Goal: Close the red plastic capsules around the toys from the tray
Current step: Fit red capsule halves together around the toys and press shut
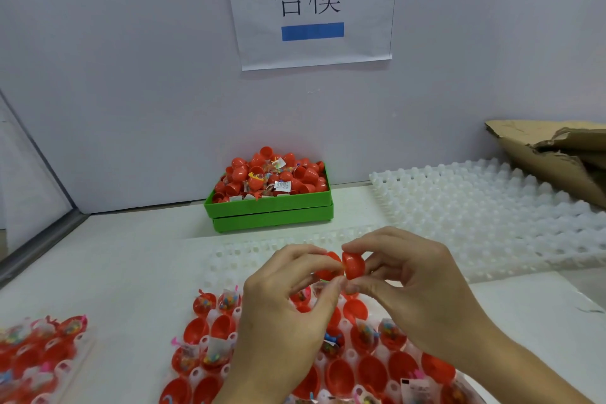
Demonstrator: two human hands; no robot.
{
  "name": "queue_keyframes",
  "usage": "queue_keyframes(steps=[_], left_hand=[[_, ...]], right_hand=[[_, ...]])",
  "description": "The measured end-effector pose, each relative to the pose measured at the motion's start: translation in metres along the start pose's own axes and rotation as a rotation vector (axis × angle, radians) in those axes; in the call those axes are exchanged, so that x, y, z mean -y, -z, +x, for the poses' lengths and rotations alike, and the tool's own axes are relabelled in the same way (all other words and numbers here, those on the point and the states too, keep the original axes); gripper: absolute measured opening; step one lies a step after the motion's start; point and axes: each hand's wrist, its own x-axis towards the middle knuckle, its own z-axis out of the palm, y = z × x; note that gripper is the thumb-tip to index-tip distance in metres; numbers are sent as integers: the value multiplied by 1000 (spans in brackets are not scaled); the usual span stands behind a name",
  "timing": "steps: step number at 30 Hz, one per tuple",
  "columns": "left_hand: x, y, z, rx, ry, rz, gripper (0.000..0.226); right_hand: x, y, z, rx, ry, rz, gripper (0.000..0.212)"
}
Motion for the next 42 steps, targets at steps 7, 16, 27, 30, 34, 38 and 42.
queue_keyframes(steps=[7,16,27,30,34,38,42], left_hand=[[-3,-2,0,-27,78,-44,33],[-6,-3,-2,-15,187,-86,39],[-5,3,0,38,168,-125,39],[-6,4,1,59,158,-155,38],[-4,5,2,92,171,-239,36],[-5,6,3,105,176,-293,33],[-7,7,3,108,198,-347,25]], right_hand=[[0,-1,-2,24,86,-44,37],[-1,-5,-3,2,89,-67,35],[-1,-2,-2,-17,21,20,36],[0,-1,-2,-17,12,28,35],[2,-3,-3,-28,-9,25,36],[5,-3,-2,-38,-37,38,35],[7,-2,-2,-28,-80,93,30]])
